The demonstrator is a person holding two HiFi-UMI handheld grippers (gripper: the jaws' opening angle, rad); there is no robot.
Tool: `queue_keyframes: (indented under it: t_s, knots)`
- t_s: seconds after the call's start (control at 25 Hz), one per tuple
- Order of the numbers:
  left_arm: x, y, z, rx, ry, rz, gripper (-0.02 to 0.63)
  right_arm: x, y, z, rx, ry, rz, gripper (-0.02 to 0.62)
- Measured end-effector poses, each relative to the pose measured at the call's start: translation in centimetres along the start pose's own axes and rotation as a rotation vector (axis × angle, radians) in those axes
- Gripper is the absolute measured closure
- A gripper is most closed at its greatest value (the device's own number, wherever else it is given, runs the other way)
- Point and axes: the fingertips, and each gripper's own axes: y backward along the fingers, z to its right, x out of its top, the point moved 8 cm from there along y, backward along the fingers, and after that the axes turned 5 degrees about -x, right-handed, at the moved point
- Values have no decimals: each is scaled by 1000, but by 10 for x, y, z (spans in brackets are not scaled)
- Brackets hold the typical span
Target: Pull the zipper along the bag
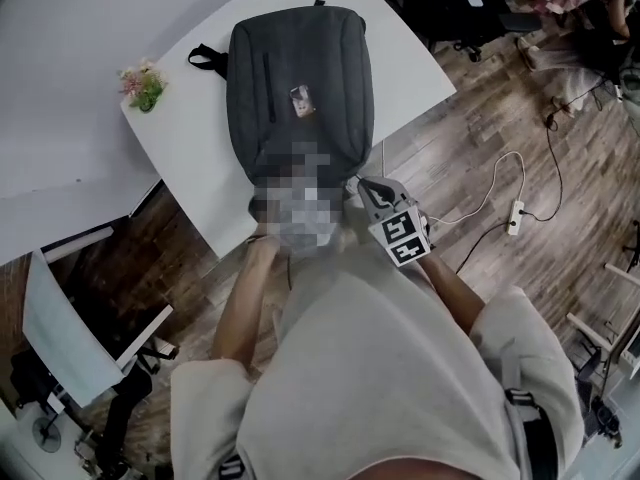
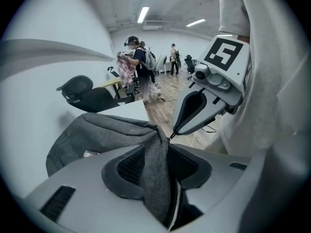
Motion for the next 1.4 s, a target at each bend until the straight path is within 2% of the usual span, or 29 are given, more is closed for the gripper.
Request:
queue_keyframes:
  t_s: [0.2, 0.32, 0.48, 0.76, 0.88, 0.96, 1.04, 1.12, 1.24, 1.4]
  knots:
    - [-9, -7, 5, -84, -19, -31, 433, -3, 4, -8, -57, -17, 5, 577]
    - [-12, -10, 7, -130, -33, -38, 489, -6, 5, -12, -96, -22, 4, 577]
    - [-12, -12, 5, -197, -56, -55, 522, -8, 5, -18, -138, -39, 5, 577]
    - [-14, -15, 8, -202, 5, -13, 532, -13, 7, -32, -187, -71, 15, 577]
    - [-14, -8, 6, -242, 37, -1, 495, -17, 9, -35, -181, -82, 17, 577]
    - [-11, 5, -4, -227, 36, 23, 452, -17, 6, -34, -179, -94, 16, 577]
    - [-8, 15, -26, -163, 47, 54, 448, -15, 4, -34, -176, -90, 15, 577]
    - [-10, 12, -54, -91, 91, 54, 445, -14, 5, -33, -171, -84, 14, 577]
    - [-16, -12, -83, -51, 170, 10, 383, -14, 6, -33, -166, -81, 15, 577]
    - [-13, -42, -94, -65, 139, -75, 353, -15, 6, -32, -167, -81, 13, 577]
